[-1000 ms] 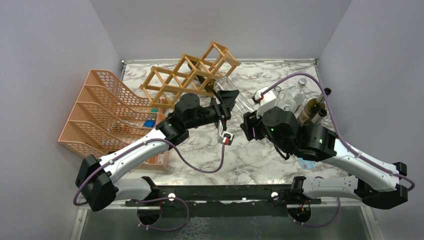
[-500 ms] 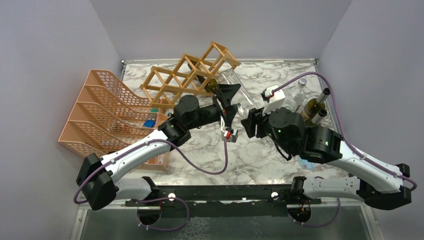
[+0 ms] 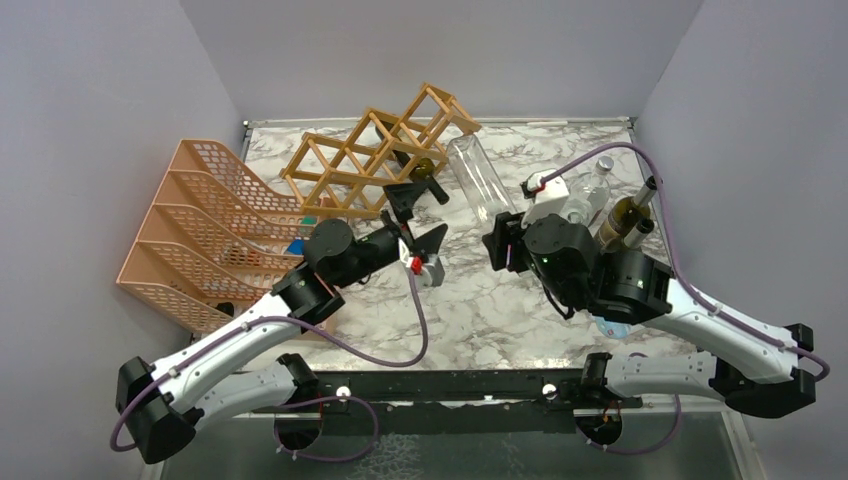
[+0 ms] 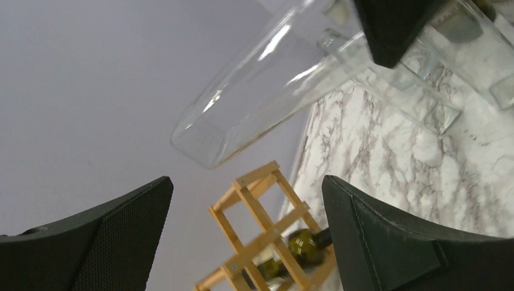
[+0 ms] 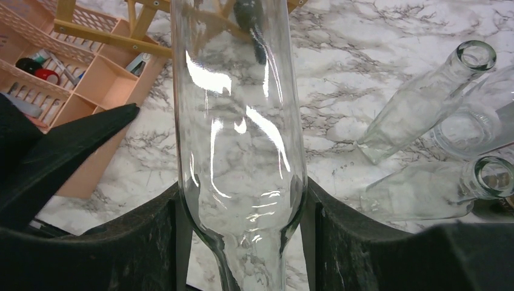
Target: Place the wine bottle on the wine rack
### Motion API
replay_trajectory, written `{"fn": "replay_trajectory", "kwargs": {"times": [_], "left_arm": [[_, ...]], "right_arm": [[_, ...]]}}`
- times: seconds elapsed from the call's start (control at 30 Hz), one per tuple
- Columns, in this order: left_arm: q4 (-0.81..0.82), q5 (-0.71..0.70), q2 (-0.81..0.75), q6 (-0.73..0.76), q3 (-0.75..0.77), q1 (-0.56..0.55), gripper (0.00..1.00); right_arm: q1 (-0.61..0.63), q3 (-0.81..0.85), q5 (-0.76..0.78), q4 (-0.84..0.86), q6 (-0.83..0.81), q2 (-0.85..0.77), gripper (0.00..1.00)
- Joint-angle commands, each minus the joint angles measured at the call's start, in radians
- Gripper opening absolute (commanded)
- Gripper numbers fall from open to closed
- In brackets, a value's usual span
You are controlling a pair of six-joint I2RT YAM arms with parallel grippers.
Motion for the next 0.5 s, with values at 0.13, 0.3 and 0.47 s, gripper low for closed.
{"fn": "replay_trajectory", "kwargs": {"times": [0.13,0.3,0.47], "left_arm": [[-0.152,-0.572,-0.063,-0.852,0.151,0.001,0.99],[-0.290,-0.690,-0.057,-1.134,0.231,0.002,0.99],[-0.429,-0.705,-0.011,-1.219,0.321,0.003,0.99]], "right_arm": [[-0.002,-0.081,-0.063,0.149,0.051,0.058,0.01],[-0.014,-0.152,-0.129,0.235,0.083,0.147,0.01],[-0.027,-0.234,-0.244,0.421,0.072,0.251,0.01]]}}
